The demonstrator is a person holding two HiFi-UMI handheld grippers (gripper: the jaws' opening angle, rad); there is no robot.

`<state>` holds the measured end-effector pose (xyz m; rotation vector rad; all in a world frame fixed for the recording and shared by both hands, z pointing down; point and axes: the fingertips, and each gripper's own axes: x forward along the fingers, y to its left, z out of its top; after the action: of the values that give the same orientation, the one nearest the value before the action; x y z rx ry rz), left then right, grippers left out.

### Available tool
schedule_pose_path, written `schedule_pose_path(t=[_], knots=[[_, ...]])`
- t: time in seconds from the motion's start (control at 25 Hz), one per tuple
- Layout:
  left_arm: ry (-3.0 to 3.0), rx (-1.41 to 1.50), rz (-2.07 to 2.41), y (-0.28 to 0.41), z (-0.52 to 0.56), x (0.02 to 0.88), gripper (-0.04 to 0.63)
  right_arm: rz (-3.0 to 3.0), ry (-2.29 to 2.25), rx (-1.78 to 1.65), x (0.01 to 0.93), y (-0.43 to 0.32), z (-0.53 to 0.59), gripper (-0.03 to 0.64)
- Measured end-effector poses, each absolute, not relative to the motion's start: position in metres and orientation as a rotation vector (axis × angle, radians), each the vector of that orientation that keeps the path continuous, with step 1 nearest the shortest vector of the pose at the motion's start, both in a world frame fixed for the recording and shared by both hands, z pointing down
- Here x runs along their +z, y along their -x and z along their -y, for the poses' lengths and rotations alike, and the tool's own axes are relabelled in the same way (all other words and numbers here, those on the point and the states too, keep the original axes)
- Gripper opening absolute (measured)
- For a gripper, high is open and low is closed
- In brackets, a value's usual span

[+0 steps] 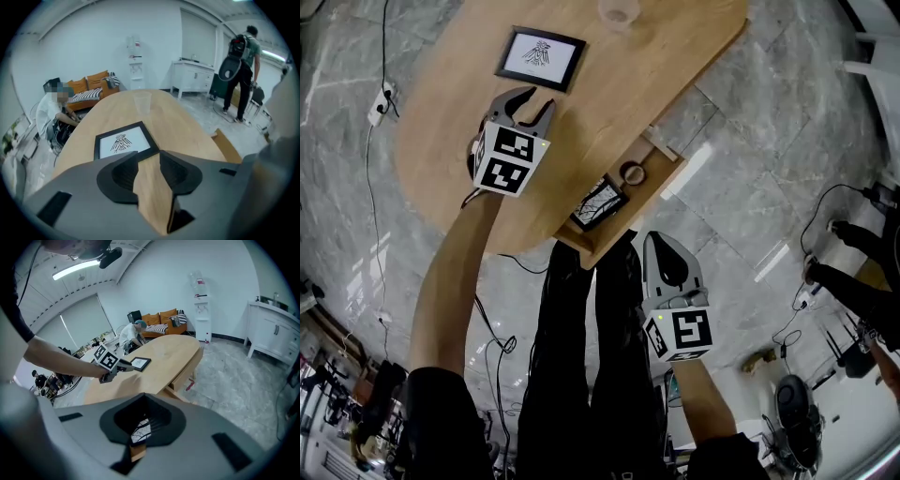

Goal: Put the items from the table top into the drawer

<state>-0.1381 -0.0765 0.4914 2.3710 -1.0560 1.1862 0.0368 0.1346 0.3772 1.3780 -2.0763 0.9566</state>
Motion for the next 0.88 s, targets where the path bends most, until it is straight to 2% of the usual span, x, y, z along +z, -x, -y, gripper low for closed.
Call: schedule_pose_path(t=[0.2, 0.36, 0.64, 0.88], knots=[[-2.54, 1.572, 0.795, 0.152, 0.087, 0.509, 0.158, 2.035, -1.397, 0.984, 0.386, -0.049, -0.128, 0.009], [-2.606, 1.768, 0.586, 0.16, 0.093, 0.519, 0.161, 1.999, -1.395, 1.021, 0.396, -0.052, -0.13, 0.009], [-2.607, 1.912, 0.301, 0.163, 0.099, 0.531, 0.161, 1.972, -1.412, 1.072, 0.4, -0.046, -0.125, 0.009], [-2.581, 1.964, 0.227, 0.163, 0.102, 0.535, 0.144, 1.967, -1.407, 1.114, 0.402, -0.039, -0.128, 0.009]])
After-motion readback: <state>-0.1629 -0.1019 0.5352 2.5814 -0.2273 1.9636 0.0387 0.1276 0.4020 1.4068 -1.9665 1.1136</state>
